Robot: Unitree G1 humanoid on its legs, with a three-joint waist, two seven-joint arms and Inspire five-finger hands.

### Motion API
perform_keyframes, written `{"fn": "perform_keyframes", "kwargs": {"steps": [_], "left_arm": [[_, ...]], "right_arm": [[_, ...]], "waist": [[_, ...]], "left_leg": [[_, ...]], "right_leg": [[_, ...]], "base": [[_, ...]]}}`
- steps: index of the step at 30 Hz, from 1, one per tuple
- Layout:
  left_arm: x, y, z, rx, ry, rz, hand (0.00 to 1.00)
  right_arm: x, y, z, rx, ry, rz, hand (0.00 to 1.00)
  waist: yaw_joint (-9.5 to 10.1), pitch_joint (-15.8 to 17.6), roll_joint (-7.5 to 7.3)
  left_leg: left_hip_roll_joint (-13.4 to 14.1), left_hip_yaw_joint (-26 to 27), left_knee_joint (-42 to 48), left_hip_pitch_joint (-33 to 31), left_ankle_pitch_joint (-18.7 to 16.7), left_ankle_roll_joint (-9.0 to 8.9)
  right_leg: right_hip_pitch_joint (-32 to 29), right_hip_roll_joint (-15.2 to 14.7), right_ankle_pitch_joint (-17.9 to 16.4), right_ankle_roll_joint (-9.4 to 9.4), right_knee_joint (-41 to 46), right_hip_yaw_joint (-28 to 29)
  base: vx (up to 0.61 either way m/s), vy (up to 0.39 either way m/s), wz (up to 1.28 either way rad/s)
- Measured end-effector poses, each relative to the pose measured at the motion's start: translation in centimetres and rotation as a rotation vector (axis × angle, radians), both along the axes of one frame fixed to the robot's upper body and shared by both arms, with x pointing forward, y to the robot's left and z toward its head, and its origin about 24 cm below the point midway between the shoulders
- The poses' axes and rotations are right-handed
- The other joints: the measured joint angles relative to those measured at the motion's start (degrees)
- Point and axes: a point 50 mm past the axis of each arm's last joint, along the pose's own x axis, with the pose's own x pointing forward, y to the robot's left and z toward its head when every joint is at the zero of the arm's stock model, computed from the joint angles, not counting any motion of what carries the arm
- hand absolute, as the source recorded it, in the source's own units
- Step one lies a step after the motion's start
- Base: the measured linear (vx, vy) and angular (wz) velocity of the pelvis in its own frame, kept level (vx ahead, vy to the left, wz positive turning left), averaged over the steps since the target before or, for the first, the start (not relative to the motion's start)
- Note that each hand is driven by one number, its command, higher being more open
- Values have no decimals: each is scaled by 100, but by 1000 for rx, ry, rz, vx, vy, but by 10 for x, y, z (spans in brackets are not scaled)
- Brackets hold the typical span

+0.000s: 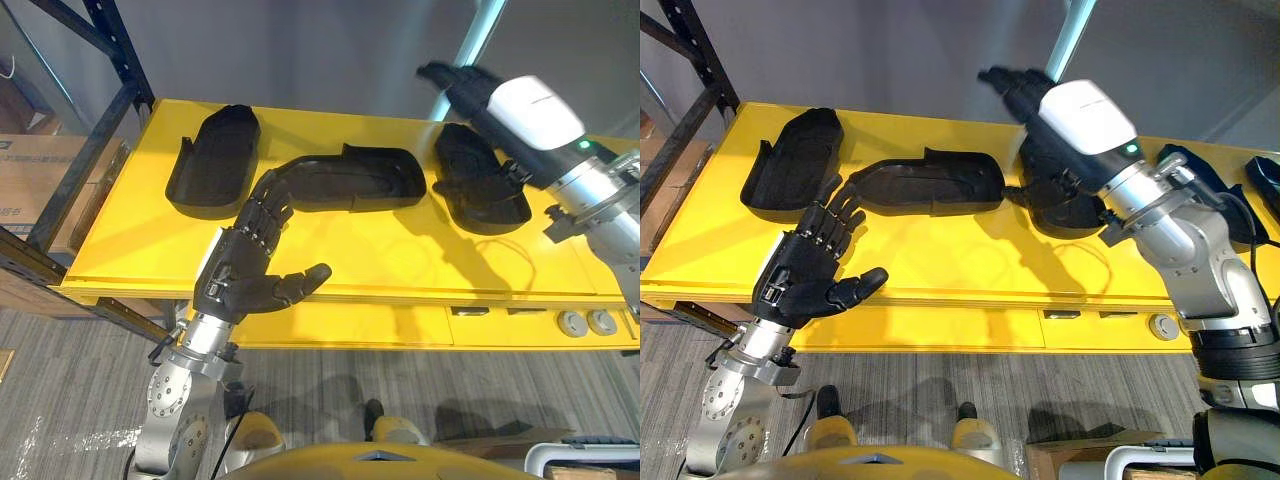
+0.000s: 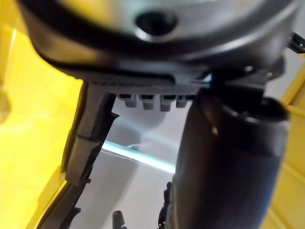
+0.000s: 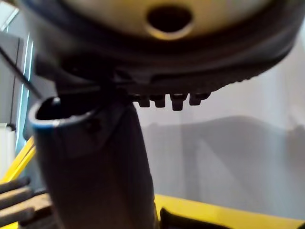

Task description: Walk over and take three plastic housings, then place them on the shelf

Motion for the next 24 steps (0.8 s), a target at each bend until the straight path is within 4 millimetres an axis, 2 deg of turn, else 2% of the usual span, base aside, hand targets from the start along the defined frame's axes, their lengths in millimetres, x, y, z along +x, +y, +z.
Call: {"fn": "perform_keyframes", "kwargs": {"steps": [4, 9, 16, 17, 21, 24], "left_arm": [[0, 1, 0, 9, 2, -3, 100], [0, 1, -2, 10, 10, -2, 100], [1, 3, -9, 14, 41, 8, 100], [1, 3, -10, 13, 45, 12, 100], [2, 3, -9, 11, 42, 14, 100], [2, 3, -8, 8, 36, 13, 100]], "right_arm": [[1, 5, -16, -95, 106, 36, 100], [4, 7, -35, -125, 219, 39, 100], [14, -8, -57, -89, 341, -52, 100], [16, -12, -60, -77, 354, -78, 0], [25, -24, -63, -35, 387, -162, 0], [32, -28, -59, -17, 382, -201, 0]], "waist": [[39, -19, -26], [73, -28, -18], [172, -27, 13], [167, -23, 23], [167, 25, 120], [163, 119, 262]], "left_leg": [[0, -4, 0, 29, -1, 0], [0, -4, -2, 40, 10, 5], [0, -22, 3, -13, 29, -4], [0, -45, 20, -52, 32, -8], [0, -124, 90, -190, 41, -24], [1, -197, 141, -286, 44, -17]], "right_leg": [[31, 0, 1, 1, 5, -2], [29, 0, 1, 2, 12, -2], [-13, -1, 2, 0, 15, -13], [-31, -1, 2, -1, 17, -29], [-115, -1, 1, -5, 80, -72], [-159, -1, 0, -7, 113, -124]], "base": [[0, 0, 0], [0, 0, 0], [0, 0, 1], [0, 0, 8], [-6, -7, 8], [-18, -7, 10]]}}
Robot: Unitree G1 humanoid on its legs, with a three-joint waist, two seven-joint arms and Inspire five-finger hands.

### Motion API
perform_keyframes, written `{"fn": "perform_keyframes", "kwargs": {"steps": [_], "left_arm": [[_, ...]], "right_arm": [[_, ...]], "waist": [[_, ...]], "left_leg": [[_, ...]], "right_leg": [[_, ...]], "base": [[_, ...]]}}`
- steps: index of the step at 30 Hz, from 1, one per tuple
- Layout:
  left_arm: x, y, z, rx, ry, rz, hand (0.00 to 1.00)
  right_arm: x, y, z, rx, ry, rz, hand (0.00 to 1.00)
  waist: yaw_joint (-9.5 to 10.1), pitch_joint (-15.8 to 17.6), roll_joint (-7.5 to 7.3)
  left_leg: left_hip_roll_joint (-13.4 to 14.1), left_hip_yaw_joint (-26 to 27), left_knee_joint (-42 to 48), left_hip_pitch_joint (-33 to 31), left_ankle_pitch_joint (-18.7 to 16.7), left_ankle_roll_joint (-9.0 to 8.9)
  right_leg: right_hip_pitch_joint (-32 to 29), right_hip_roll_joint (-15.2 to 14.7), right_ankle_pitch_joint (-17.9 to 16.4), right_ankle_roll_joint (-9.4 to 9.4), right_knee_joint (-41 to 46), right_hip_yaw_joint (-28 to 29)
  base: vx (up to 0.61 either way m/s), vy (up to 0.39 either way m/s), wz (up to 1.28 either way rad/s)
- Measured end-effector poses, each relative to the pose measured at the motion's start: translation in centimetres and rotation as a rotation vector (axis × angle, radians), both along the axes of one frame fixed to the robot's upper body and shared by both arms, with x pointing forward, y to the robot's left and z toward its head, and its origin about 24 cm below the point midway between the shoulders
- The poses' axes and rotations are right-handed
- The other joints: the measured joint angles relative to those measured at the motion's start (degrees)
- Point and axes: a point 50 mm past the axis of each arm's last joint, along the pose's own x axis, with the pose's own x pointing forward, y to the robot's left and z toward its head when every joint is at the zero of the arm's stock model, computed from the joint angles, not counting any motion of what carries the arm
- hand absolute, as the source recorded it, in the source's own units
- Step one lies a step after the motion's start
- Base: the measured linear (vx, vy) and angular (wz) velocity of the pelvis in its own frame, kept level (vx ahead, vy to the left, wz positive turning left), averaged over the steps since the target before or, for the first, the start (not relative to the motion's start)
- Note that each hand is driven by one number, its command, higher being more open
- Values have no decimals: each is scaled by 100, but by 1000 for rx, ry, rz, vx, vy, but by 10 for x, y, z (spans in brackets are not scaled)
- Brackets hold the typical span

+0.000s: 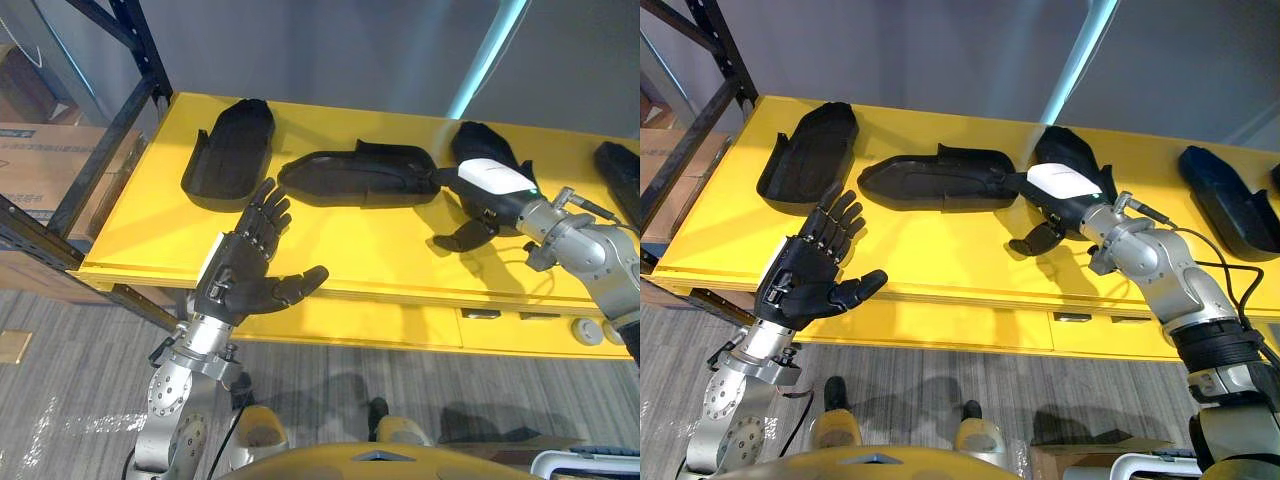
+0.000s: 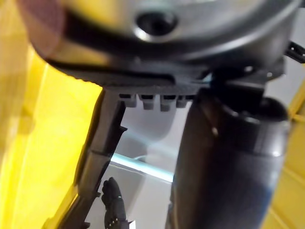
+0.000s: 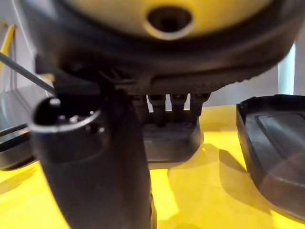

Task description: Walk over and take three plastic housings, then place them on the shelf

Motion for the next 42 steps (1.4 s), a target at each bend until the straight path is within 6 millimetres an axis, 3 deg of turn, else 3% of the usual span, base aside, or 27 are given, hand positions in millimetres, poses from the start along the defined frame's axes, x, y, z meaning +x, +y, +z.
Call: {"fn": "perform_keyframes", "kwargs": {"steps": [5, 21, 27, 36, 42], "left_arm": [[1, 0, 1, -1, -7, 1, 100], [4, 3, 8, 5, -42, 16, 100], [5, 2, 9, 3, -53, 12, 100], [5, -12, 18, -72, -89, 13, 100], [7, -21, 16, -78, -62, 23, 100]], "right_arm": [[6, 2, 8, 21, -24, -9, 0], [10, 16, 12, 117, -110, 41, 0], [7, 24, 5, 279, -145, -35, 0], [-5, 52, -20, 739, -34, -250, 0], [-16, 75, -39, 792, 80, -299, 0]], "waist": [[8, 160, 125], [11, 491, 72], [18, 505, 59], [-28, 501, 60], [-129, 489, 50]], "left_leg": [[0, -73, 46, -57, -13, 21], [-1, -210, 206, -214, -85, 29], [0, -198, 245, -214, -117, 36], [4, 94, 288, 34, -261, 24], [4, 279, 279, 277, -303, 15]], "right_leg": [[14, 0, -11, -11, 4, -70], [26, 1, -43, -47, 13, -184], [29, 0, -49, -53, 10, -170], [65, -26, -50, -53, 21, 94], [131, -43, -83, -49, 87, 256]], "base": [[-20, -8, 6], [-1, -4, 3], [4, -1, -1], [13, 3, -15], [-6, 0, -17]]}}
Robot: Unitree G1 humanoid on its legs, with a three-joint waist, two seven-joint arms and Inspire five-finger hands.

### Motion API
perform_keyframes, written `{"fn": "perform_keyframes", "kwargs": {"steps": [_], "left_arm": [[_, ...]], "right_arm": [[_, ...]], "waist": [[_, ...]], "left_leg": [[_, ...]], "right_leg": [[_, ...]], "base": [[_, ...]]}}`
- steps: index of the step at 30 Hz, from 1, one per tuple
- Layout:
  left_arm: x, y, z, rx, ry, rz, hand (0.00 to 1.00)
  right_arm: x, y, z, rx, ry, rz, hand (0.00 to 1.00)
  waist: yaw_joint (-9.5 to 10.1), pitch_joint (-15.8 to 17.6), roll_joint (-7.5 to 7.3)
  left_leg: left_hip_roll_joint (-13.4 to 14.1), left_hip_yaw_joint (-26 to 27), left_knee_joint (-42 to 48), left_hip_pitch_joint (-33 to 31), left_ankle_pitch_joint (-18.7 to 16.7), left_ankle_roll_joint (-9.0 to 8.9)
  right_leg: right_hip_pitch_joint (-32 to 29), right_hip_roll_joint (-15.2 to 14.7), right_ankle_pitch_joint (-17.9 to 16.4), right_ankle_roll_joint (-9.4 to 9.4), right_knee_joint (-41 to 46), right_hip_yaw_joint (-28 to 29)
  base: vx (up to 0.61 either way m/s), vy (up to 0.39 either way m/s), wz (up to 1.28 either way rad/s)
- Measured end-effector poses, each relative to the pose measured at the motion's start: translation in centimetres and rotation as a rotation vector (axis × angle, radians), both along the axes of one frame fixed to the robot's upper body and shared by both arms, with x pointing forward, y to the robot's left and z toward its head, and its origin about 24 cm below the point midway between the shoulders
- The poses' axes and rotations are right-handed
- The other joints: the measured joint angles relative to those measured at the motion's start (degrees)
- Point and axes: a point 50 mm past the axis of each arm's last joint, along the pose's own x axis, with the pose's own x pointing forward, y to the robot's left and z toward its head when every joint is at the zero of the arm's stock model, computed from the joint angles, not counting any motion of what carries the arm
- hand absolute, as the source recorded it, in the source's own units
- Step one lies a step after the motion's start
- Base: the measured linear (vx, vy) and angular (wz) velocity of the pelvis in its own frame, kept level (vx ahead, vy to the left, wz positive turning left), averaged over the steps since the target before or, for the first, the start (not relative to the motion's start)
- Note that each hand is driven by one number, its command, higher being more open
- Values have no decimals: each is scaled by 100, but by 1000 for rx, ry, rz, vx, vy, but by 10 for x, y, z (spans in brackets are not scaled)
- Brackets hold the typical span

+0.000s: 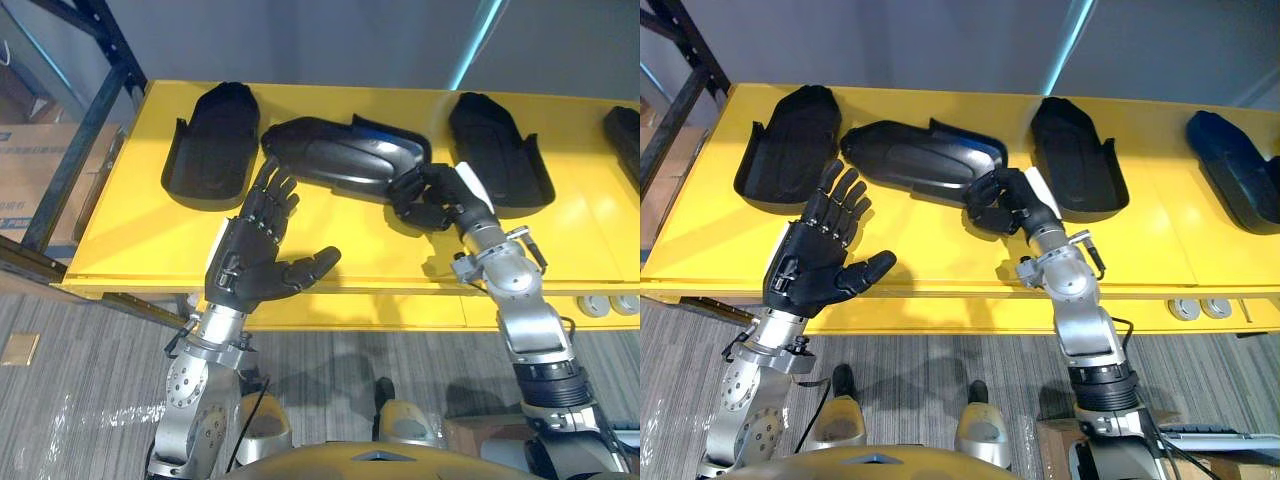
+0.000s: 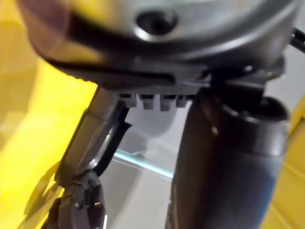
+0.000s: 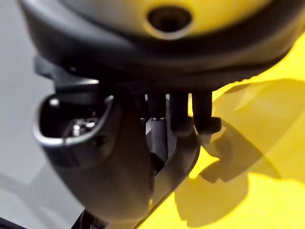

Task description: Walk over and take three plastic housings, then place them on the shelf

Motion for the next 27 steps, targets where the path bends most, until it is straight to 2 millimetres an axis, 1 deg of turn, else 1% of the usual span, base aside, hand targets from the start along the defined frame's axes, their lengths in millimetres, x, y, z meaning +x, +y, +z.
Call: {"fn": "perform_keyframes", "kwargs": {"steps": [1, 3, 8, 9, 12, 14, 17, 19, 22, 24, 26, 27], "left_arm": [[0, -2, -1, -5, 9, -2, 100], [0, -5, -2, -8, 26, -13, 100], [0, -5, -3, -12, 37, -8, 100], [0, -5, -4, -13, 39, -6, 100], [1, -5, -5, -15, 52, -4, 100], [1, -6, -5, -17, 53, -8, 100], [1, -9, -6, -20, 65, -23, 100], [1, -11, -7, -21, 74, -33, 100], [0, -16, -8, -24, 80, -54, 100], [-1, -16, -8, -18, 75, -68, 100], [-1, -16, -9, -13, 74, -81, 100], [-2, -15, -10, -8, 74, -88, 100]], "right_arm": [[0, 6, -3, 3, 21, 10, 0], [-1, 11, -6, 22, 40, 9, 0], [-2, 17, -15, 24, 104, 10, 0], [-3, 19, -19, 26, 117, 17, 100], [-7, 24, -25, 24, 129, 23, 100], [-8, 28, -27, 24, 114, 21, 100], [-8, 33, -26, 47, 60, -5, 100], [-7, 37, -21, 68, 6, -16, 100], [-7, 41, -9, 79, -100, 10, 100], [-7, 44, 7, 54, -213, 77, 100], [-8, 40, 19, 17, -274, 130, 100], [-12, 33, 31, -25, -328, 170, 100]], "waist": [[-35, -18, 8], [-45, -67, 22], [-37, -302, 31], [-31, -367, 36], [-31, -502, 54], [-39, -524, 76], [-25, -543, 109], [-26, -561, 129], [-21, -610, 174], [-32, -641, 198], [-25, -672, 191], [-16, -691, 185]], "left_leg": [[0, 23, -4, 31, -3, 2], [0, 41, -7, 35, -4, 9], [-2, 53, -22, 38, -6, 7], [-2, 54, -25, 37, -7, 6], [-3, 60, -29, 39, -8, 5], [-3, 65, -36, 45, -8, 4], [-8, 83, -144, 109, 37, 10], [-10, 85, -190, 125, 59, 8], [-13, 85, -223, 125, 84, 2], [-13, 80, -224, 125, 122, 12], [-14, 73, -224, 125, 123, 13], [-15, 55, -224, 125, 123, 13]], "right_leg": [[8, -1, -6, 0, 0, 15], [-4, -2, -4, 2, -2, 33], [-4, -3, 3, 10, -28, 37], [1, -3, 8, 18, -43, 36], [21, -3, 21, 31, -86, 36], [23, -3, 23, 34, -89, 37], [35, 1, 23, 36, -94, 36], [35, 5, 23, 35, -101, 34], [22, 9, 25, 36, -103, 32], [30, 9, 28, 38, -104, 32], [41, 9, 29, 40, -105, 32], [62, 10, 28, 40, -110, 23]], "base": [[-31, -9, -7], [-20, -7, -6], [0, 0, 0], [0, 0, 0], [0, 0, 0], [0, 0, 0], [0, 0, 0], [0, 0, 0], [0, 0, 0], [0, 0, 0], [4, -4, 2], [4, -11, 6]]}}
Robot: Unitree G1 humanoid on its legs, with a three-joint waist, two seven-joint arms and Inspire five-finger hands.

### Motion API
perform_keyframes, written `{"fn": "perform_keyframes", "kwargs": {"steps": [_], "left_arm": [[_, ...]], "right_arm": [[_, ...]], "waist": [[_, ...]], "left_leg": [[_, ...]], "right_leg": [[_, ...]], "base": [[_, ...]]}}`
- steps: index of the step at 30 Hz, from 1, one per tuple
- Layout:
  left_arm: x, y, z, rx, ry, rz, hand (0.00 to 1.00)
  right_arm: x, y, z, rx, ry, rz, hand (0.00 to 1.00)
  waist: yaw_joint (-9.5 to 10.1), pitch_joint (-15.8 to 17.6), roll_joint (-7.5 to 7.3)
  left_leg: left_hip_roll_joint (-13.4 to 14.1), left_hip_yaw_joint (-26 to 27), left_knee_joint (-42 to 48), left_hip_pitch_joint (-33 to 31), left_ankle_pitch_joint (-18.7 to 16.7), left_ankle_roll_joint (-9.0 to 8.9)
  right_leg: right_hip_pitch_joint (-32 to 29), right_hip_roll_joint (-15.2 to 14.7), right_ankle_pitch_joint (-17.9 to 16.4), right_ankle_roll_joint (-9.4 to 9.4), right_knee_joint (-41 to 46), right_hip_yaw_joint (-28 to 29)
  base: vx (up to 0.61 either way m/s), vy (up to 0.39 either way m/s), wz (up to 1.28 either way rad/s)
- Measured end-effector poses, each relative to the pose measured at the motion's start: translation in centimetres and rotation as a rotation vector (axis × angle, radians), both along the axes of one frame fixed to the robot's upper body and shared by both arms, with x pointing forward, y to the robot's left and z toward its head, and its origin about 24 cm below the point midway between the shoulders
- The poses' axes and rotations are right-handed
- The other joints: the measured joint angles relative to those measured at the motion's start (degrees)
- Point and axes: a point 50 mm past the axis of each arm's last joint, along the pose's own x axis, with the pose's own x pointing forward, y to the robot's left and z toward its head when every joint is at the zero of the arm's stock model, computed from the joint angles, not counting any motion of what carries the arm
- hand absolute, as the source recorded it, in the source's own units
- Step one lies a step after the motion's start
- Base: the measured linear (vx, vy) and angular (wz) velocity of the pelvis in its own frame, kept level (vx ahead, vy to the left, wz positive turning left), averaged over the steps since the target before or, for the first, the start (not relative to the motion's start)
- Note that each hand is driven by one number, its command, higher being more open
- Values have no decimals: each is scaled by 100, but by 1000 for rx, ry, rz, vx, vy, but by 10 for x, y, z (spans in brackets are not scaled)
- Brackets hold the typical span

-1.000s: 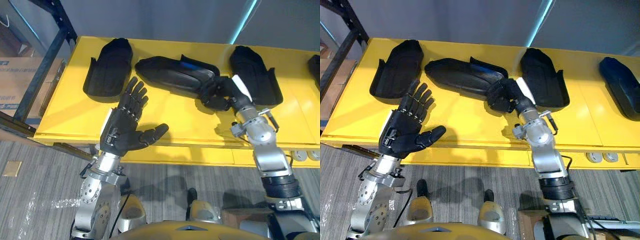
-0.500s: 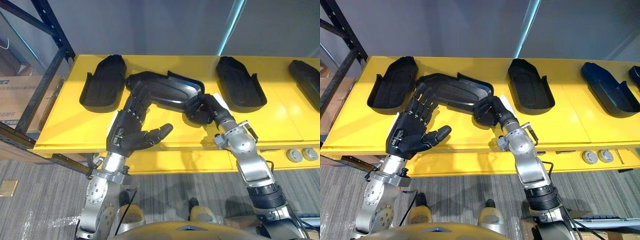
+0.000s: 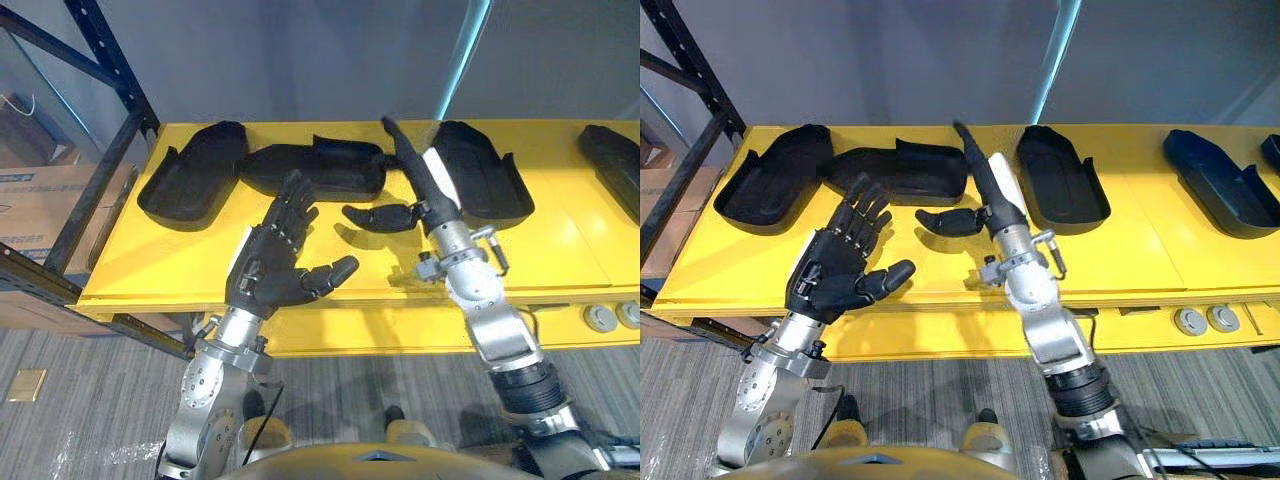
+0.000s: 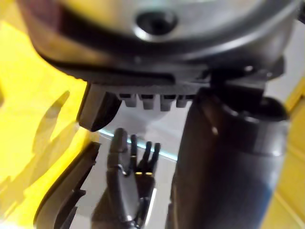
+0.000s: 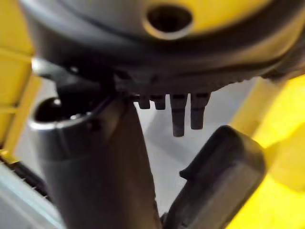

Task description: Walk over and take three plastic housings, then place them on the shelf

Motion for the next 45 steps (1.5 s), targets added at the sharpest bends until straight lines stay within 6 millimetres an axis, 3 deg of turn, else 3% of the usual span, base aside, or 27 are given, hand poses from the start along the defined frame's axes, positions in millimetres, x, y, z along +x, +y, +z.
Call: {"fn": "perform_keyframes", "kwargs": {"steps": [7, 10, 15, 23, 28, 31, 34, 42, 45], "left_arm": [[-1, 14, -10, 48, 25, 6, 100], [-5, 18, -14, 71, 45, 1, 100], [-6, 20, -14, 86, 46, 0, 100], [-6, 22, -14, 111, 53, -1, 100], [-7, 18, -19, 114, 72, -22, 100], [-7, 18, -19, 113, 73, -21, 100], [-7, 18, -19, 112, 72, -17, 100], [-5, 15, -23, 82, 86, 16, 100], [-5, 12, -23, 62, 89, 22, 100]], "right_arm": [[-17, -48, 70, -202, -183, 174, 100], [-23, -47, 81, -373, -199, 262, 100], [-21, -39, 64, -661, -133, 294, 100], [-9, -45, 25, -957, -7, 258, 100], [6, -59, 7, -1108, -78, 113, 100], [15, -68, 9, -1178, -131, 23, 100], [18, -67, 10, -1170, -149, -18, 100], [49, -81, -2, -851, 34, -400, 100], [56, -81, 2, -778, 79, -451, 100]], "waist": [[-94, -159, -38], [-151, -224, -85], [-133, -295, -217], [-3, -284, -258], [112, -270, -274], [133, -211, -240], [136, -186, -204], [153, 97, -39], [142, 176, 3]], "left_leg": [[-3, -76, -284, 21, 125, -5], [-2, -93, -334, 17, 161, -15], [-2, -98, -334, 3, 161, -17], [-4, -157, -334, -4, 173, -14], [-4, -232, -334, -44, 190, -13], [-10, -310, -334, -126, 224, 3], [-15, -376, -334, -216, 250, 5], [-54, -434, -330, -303, 295, 54], [-60, -441, -326, -299, 316, 29]], "right_leg": [[20, 22, 4, 20, -87, -145], [-6, 31, 2, 15, -88, -159], [-17, 31, 4, 14, -88, -165], [35, 30, 4, 15, -86, -226], [46, 30, 3, 15, -86, -295], [21, 30, 3, 13, -86, -366], [-26, 30, 3, 13, -84, -424], [-65, 6, 11, 18, -69, -466], [-53, 3, 11, 18, -61, -464]], "base": [[-19, -11, 7], [-9, -5, 3], [0, 0, 0], [-1, -6, 3], [-14, -11, 6], [-25, -13, 13], [-17, -10, 10], [1, -5, 4], [7, -4, 2]]}}
